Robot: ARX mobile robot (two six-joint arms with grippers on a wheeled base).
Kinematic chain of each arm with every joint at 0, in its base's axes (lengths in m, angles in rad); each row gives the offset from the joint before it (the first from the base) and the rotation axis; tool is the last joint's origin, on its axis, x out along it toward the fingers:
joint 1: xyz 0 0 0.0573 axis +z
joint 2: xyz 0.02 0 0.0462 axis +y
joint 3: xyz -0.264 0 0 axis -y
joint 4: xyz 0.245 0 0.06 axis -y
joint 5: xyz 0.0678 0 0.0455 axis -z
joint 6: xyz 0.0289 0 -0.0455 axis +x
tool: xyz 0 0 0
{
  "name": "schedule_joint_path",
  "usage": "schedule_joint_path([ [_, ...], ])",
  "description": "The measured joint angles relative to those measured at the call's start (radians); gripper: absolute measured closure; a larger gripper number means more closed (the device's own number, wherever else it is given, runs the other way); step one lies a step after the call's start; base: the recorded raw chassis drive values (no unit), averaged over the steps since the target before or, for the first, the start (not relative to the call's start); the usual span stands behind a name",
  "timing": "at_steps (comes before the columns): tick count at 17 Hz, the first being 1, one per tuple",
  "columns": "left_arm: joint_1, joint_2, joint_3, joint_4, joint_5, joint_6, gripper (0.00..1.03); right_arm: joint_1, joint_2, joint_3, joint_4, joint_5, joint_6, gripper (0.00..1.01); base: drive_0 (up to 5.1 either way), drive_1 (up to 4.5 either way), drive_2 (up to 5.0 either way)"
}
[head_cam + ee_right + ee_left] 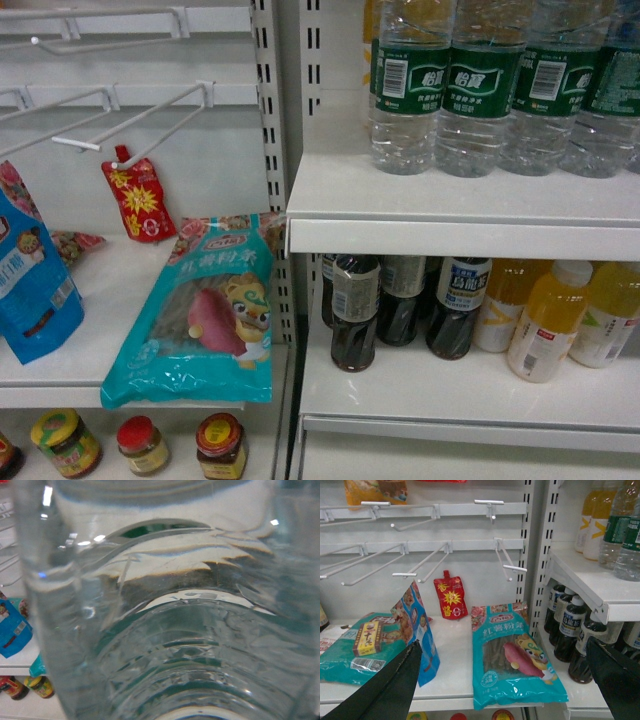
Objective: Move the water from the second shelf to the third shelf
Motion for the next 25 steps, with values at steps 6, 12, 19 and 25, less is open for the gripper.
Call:
schedule_joint_path([
  [6, 0.0, 0.0, 0.0, 0.0, 0.0, 0.0, 0.05, -0.011, 0.014, 0.03, 0.032, 0.114, 0.015, 0.58, 0.0, 0.0, 0.0],
  [12, 0.0, 0.0, 0.0, 0.0, 0.0, 0.0, 0.05, -0.14, 0.409, 0.073, 0.364, -0.113, -0.003, 0.58, 0.0, 0.0, 0.0],
  [19, 0.0, 0.0, 0.0, 0.0, 0.0, 0.0, 0.05, -0.138, 0.824, 0.24, 0.6, -0.158, -0.027, 0.58, 0.0, 0.0, 0.0],
  [25, 0.0, 0.0, 0.0, 0.0, 0.0, 0.0, 0.05, -0.141, 1.02, 0.382, 0.704, -0.157, -0.058, 0.58, 0.0, 0.0, 0.0],
])
